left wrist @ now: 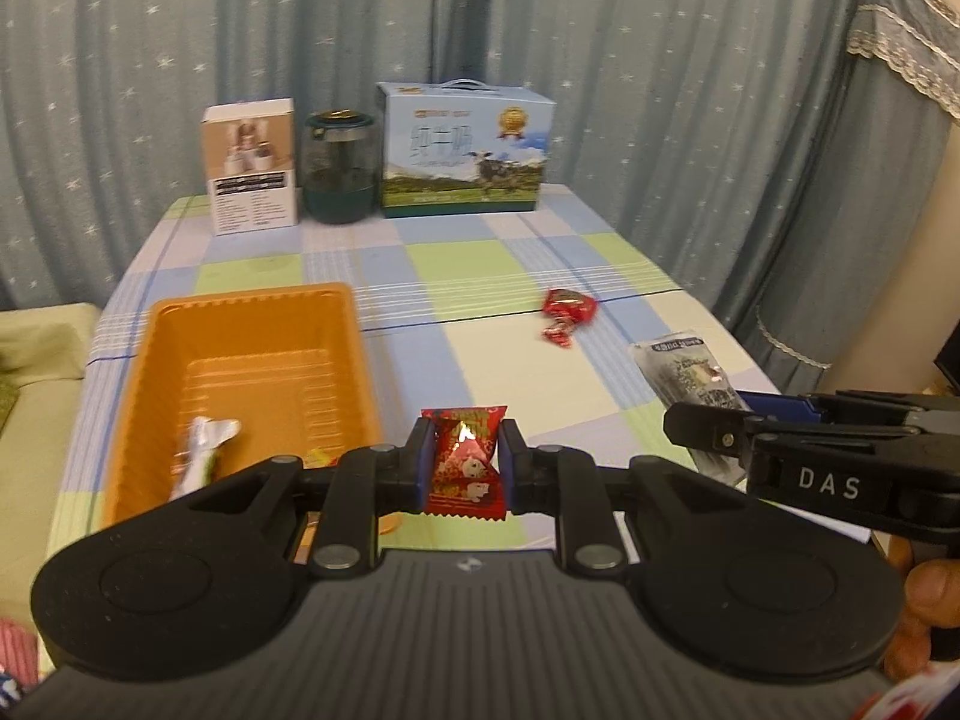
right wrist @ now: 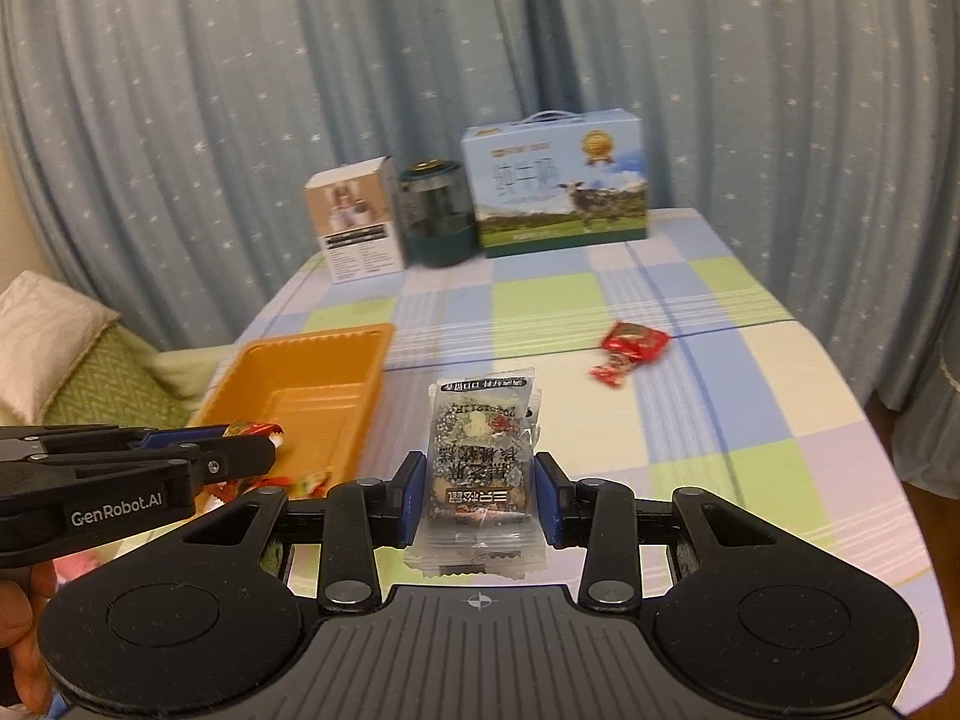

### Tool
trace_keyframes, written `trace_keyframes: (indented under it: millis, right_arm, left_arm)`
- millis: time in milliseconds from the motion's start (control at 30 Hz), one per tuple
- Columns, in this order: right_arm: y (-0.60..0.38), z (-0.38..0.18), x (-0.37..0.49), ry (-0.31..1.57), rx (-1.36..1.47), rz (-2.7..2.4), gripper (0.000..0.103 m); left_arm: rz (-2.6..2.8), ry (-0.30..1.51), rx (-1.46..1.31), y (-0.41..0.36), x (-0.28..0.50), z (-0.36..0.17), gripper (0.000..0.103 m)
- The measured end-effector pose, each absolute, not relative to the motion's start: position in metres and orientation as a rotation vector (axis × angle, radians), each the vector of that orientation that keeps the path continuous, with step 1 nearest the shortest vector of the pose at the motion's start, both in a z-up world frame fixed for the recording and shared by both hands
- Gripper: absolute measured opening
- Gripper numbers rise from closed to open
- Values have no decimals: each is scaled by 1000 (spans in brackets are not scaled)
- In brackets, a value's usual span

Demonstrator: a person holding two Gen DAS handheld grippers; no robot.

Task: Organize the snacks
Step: 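Carry the red candy and nut bar with both tools toward the orange tray, then lower the red candy into the tray and open the left tool while the right tool releases the nut bar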

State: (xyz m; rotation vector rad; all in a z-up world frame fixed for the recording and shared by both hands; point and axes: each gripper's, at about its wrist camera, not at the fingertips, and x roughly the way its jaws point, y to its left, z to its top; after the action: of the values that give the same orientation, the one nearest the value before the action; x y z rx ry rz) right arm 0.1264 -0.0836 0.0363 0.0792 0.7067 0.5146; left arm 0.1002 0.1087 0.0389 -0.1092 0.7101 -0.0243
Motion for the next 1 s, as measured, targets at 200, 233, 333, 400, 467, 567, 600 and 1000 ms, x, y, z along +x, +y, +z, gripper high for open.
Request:
trace_keyframes:
  millis: [200, 233, 333, 400, 467, 567, 600, 1000]
  right_arm:
    - [-48, 33, 125, 714, 56, 589, 38]
    - [-43, 33, 124, 713, 51, 599, 38]
    - [-27, 31, 125, 714, 37, 629, 38]
    - [-17, 30, 126, 714, 29, 646, 38]
    - [-7, 28, 129, 718, 23, 663, 38]
    - [5, 24, 133, 724, 13, 685, 38]
    - [9, 23, 134, 727, 12, 692, 38]
    - [53, 2, 169, 763, 12, 737, 38]
  left_arm:
    - [41, 710, -120, 138, 92, 38, 20]
    - [50, 710, -121, 144, 91, 38, 20]
    - [77, 714, -124, 157, 89, 35, 20]
    - [91, 719, -131, 166, 88, 33, 19]
    - [105, 722, -136, 175, 87, 30, 20]
    - [127, 724, -145, 189, 87, 28, 20]
    - [135, 723, -147, 194, 87, 27, 20]
    - [168, 742, -154, 239, 109, 15, 20]
